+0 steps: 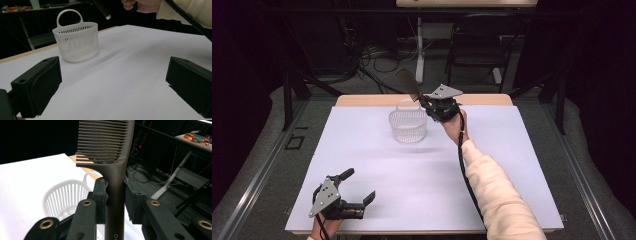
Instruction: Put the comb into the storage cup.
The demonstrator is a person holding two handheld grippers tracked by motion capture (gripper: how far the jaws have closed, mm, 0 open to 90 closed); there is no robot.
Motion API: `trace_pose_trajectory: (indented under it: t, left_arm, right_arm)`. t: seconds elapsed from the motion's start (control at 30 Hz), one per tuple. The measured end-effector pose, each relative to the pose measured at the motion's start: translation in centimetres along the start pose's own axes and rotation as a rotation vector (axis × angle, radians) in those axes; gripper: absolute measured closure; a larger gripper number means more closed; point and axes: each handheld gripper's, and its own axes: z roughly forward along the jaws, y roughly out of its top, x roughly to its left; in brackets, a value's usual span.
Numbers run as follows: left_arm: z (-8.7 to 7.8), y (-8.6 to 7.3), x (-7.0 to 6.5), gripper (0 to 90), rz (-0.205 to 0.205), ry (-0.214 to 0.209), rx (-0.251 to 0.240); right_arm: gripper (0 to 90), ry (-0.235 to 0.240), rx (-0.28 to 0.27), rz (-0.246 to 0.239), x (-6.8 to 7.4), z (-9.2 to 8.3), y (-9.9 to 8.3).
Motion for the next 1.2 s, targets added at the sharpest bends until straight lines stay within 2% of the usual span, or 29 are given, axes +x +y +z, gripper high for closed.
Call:
trace_pose_trajectory:
  t: [0.3,0.67,1.2]
  left_arm:
    - [0.0,0.0,0.0,0.4,0.002,-0.001,-0.001]
    - [0.0,0.0,0.0,0.4,0.001,0.000,-0.001]
    - [0.0,0.0,0.0,0.4,-0.001,0.002,-0.002]
  right_arm:
    - [72.6,0.002,-0.029,-0.018,0.3,0.1,0.9]
    - [72.6,0.008,-0.063,-0.034,0.6,0.4,1.2]
    - [72.5,0.030,-0.078,-0.049,1.2,0.8,1.6]
